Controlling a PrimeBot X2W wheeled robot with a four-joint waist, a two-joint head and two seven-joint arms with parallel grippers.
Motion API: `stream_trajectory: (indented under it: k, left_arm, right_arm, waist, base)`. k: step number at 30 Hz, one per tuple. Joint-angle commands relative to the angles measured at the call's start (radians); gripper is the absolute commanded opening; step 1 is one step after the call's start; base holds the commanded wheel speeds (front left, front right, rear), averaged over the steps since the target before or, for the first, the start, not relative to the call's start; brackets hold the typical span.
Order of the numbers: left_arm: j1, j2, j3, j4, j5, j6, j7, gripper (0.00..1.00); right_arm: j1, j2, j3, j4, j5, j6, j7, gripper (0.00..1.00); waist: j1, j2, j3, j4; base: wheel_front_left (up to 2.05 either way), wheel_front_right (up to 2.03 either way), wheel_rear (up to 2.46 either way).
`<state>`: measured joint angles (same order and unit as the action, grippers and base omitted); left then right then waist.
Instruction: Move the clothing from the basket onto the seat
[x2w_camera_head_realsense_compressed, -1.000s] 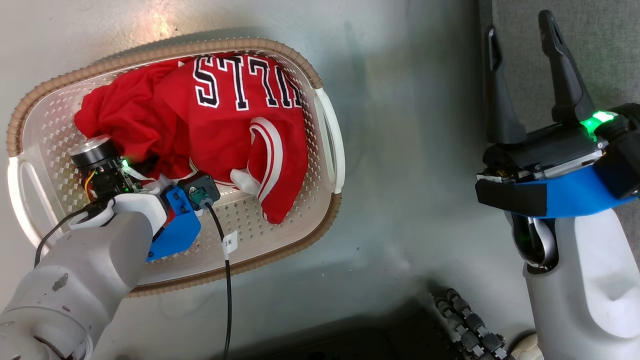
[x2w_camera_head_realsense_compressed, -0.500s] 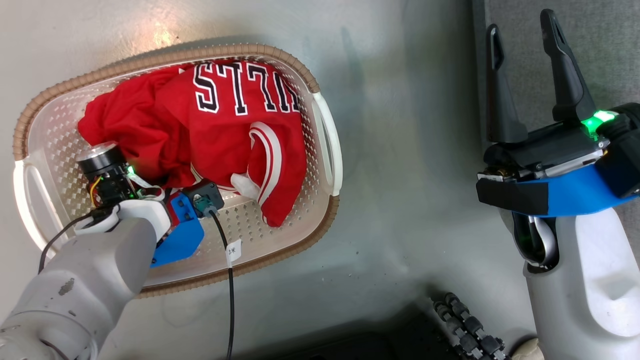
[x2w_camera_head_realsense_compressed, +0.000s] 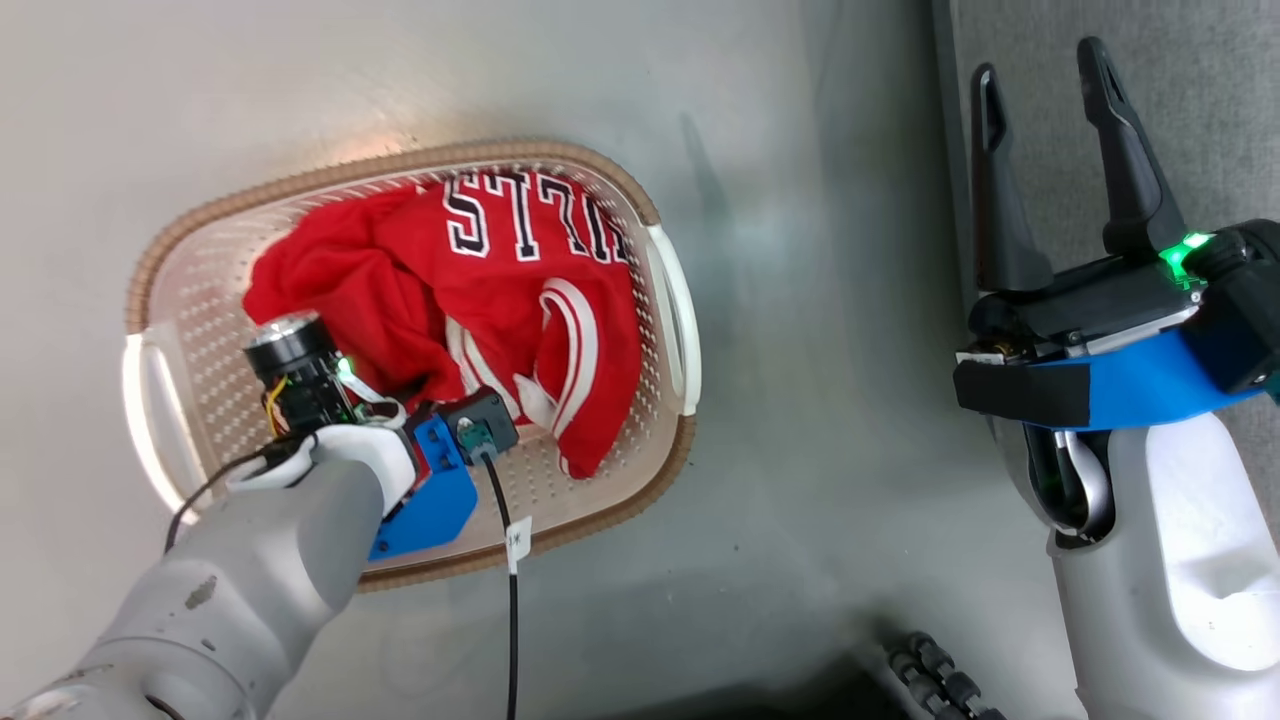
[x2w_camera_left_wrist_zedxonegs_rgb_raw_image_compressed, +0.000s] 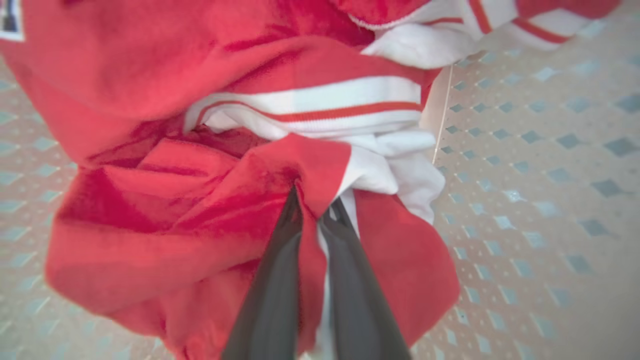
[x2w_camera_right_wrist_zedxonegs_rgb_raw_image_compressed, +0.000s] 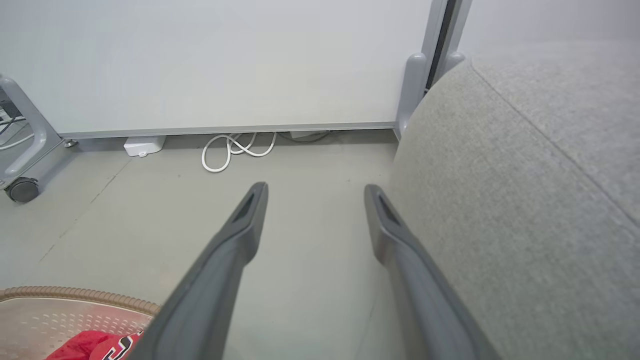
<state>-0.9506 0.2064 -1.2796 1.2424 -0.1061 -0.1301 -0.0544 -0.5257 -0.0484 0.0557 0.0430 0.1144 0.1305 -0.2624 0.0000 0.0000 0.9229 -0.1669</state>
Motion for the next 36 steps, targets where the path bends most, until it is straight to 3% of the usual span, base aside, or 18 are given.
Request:
stream_trajectory:
  k: [1,15,36]
  left_arm:
    - [0.007,-0.006,-0.003,-0.006,-0.004,0.000,-0.009,0.00]
    - [0.044,-0.054,-0.003,-0.058,-0.123,0.000,-0.089,0.00]
    - [0.054,-0.068,0.029,-0.189,-0.455,0.000,-0.208,0.00]
  right_arm:
    - [0.011,-0.004,-0.002,0.004,-0.007,0.000,-0.004,1.00]
    - [0.054,-0.004,-0.024,0.050,-0.048,0.000,-0.004,1.00]
    - [0.183,-0.004,-0.062,0.115,-0.084,0.000,-0.004,1.00]
  waist:
    - [0.0000,0.0000,-0.031,0.019]
    - [0.0000,0.0000,-0.203,0.101]
    - [0.0000,0.0000,-0.494,0.209]
  base:
    - [0.00,0.00,0.00]
    - [0.00,0.00,0.00]
    - [0.00,0.00,0.00]
